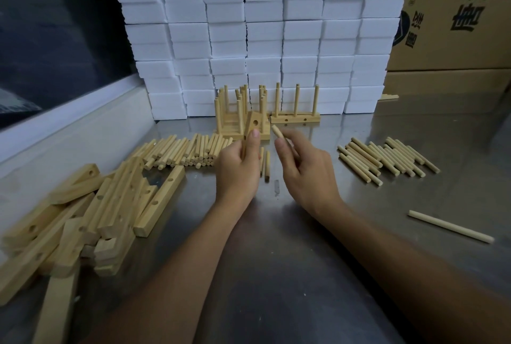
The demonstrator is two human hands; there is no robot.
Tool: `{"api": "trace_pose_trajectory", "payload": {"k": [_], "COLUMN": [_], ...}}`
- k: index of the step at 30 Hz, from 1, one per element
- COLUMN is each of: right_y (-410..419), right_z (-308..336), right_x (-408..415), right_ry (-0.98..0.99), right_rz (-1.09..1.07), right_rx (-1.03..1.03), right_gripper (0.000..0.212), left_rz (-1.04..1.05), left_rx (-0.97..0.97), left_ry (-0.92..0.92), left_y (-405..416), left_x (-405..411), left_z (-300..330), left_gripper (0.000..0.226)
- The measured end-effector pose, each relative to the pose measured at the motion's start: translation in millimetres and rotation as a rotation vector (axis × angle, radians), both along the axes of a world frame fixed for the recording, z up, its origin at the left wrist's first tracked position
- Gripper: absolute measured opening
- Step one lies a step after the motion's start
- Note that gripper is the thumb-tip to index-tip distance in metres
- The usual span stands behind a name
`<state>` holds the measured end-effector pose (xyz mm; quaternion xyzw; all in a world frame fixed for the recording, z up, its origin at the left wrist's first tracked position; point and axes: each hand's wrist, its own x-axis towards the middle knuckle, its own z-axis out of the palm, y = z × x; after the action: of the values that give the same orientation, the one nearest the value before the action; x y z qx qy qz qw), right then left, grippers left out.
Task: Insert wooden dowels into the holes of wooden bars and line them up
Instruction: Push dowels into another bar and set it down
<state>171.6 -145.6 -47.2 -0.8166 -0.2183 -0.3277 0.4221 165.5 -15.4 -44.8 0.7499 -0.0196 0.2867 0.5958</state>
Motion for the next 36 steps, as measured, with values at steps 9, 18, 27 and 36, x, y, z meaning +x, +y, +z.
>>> {"api": "trace_pose_trajectory", "payload": {"k": [9,18,27,36], "right_y": [1.2,0.1,-1.8,-1.9], "right_z": [1.8,-0.3,0.6,-2.4], "right_x": [-3.6,-3.1,-6.5,-2.3], "right_ry": [-0.056,-0.087,-0.058,-0.029], "right_rz": [-0.006,-0.131,-0.246,-0.197], "right_rx": [-0.042,-0.132,-0.352,-0.264], "right_gripper": [0.031,0.028,0.022,0.021], "left_rz": [0.066,0.201,0.230,0.193], "left_rx": [0.253,0.483,0.768,0.766], "left_ry": [-0.081,-0.084,-0.085,-0.139], "left_y": [4.0,6.4,19.8,15.6], "left_x": [1.1,-2.9,-7.5,-13.0], "left_z": [-5.5,-3.4,-3.5,0.8], "left_gripper": [0.051,0.053,0.049,0.046]}}
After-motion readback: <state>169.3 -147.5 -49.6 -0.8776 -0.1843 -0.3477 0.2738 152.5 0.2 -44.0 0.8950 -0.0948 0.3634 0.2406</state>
